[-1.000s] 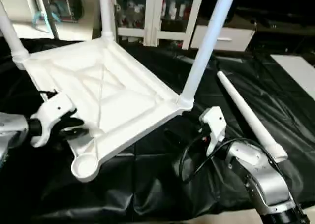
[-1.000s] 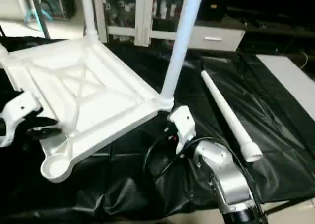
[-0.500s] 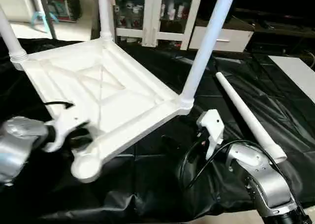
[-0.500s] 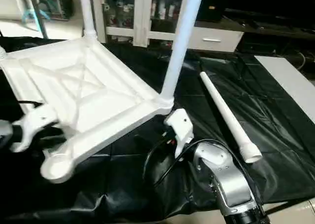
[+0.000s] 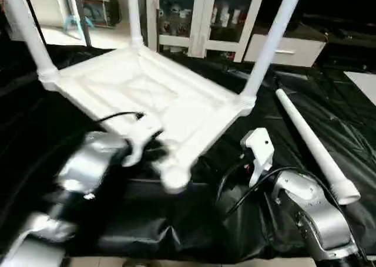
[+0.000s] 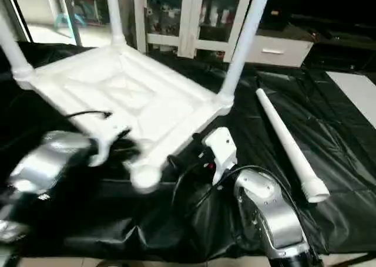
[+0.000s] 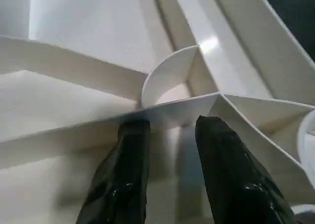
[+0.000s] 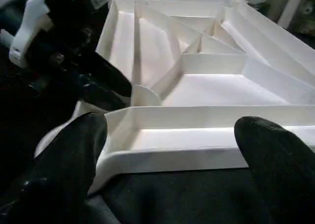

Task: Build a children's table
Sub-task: Rotate table base

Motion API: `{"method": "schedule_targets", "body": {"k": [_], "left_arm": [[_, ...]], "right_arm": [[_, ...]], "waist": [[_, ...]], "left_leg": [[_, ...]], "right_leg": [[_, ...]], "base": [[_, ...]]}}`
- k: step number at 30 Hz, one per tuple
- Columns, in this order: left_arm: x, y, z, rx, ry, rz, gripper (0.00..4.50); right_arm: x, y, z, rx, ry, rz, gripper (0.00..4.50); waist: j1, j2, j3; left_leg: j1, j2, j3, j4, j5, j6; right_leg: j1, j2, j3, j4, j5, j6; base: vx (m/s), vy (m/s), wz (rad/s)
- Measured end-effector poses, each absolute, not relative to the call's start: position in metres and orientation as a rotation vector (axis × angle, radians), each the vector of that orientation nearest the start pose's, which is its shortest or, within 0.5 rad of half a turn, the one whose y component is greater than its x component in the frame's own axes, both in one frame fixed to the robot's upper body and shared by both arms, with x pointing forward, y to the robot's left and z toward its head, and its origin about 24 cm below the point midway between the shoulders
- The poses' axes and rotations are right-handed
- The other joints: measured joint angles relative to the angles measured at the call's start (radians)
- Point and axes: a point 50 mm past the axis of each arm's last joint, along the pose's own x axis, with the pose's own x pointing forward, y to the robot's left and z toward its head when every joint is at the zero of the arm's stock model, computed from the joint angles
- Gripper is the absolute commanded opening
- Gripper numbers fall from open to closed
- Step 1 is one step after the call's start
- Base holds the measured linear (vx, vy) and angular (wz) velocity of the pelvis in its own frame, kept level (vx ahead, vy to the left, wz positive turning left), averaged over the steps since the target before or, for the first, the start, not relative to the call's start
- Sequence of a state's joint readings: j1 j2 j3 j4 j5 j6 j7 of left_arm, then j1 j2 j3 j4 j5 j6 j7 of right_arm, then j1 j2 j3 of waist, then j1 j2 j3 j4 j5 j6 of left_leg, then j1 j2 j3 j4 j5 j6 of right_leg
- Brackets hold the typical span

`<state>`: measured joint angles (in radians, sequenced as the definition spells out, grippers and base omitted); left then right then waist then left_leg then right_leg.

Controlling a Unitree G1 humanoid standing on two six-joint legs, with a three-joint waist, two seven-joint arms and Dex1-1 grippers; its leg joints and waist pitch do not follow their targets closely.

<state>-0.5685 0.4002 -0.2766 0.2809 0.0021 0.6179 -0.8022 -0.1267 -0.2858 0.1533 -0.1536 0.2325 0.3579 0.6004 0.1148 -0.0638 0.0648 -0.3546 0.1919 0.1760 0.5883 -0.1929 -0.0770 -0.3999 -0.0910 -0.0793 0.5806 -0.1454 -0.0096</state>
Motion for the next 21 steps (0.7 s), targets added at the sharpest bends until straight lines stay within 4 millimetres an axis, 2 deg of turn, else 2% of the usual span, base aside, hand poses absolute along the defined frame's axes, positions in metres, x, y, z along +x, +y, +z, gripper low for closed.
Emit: {"method": "schedule_targets", "body": {"k": [5,9,10,13,16,21], "left_arm": [[0.33,0.133,0.083,0.398,0.487,-0.892,1.71],[0.331,0.147,0.101,0.482,0.412,-0.973,1.71],[0.33,0.149,0.103,0.49,0.401,-1.005,2.05],[0.327,0.157,0.107,0.527,0.407,-1.083,2.1],[0.326,0.166,0.113,0.565,0.419,-1.131,2.49],[0.329,0.168,0.103,0.652,0.461,-1.239,2.56]], "right_arm": [[0.258,-0.125,0.071,-0.049,0.149,0.794,4.5],[0.257,-0.13,0.07,-0.046,0.153,0.776,4.5],[0.257,-0.131,0.071,-0.046,0.152,0.771,4.5],[0.257,-0.133,0.071,-0.043,0.152,0.777,4.5],[0.256,-0.135,0.071,-0.048,0.159,0.796,4.5],[0.246,-0.14,0.075,-0.062,0.165,0.886,4.5]], "waist": [[-0.005,0.002,0.0],[-0.015,0.006,-0.002],[-0.018,0.006,-0.002],[-0.025,0.007,-0.002],[-0.025,0.007,-0.001],[-0.022,0.013,-0.003]], "left_leg": [[-0.002,0.0,-0.001,0.002,0.001,0.0],[-0.002,0.0,0.0,0.0,0.0,0.001],[-0.002,0.0,0.0,0.0,0.0,0.001],[0.0,0.0,0.0,0.001,0.0,0.001],[0.004,-0.001,0.001,0.002,0.0,0.0],[0.004,-0.003,0.001,0.003,0.0,0.0]], "right_leg": [[-0.003,0.001,0.001,0.004,-0.002,0.002],[-0.003,0.001,0.002,0.005,-0.006,0.003],[-0.003,0.001,0.002,0.005,-0.006,0.003],[-0.003,0.001,0.003,0.007,-0.006,0.003],[-0.003,0.001,0.007,0.012,-0.007,0.004],[-0.002,0.001,0.01,0.014,-0.01,0.009]], "base": [[0.0,0.0,0.0],[0.0,0.0,0.0],[0.0,0.0,0.0],[0.0,0.0,0.0],[0.0,0.0,0.0],[0.0,0.0,0.0]]}}
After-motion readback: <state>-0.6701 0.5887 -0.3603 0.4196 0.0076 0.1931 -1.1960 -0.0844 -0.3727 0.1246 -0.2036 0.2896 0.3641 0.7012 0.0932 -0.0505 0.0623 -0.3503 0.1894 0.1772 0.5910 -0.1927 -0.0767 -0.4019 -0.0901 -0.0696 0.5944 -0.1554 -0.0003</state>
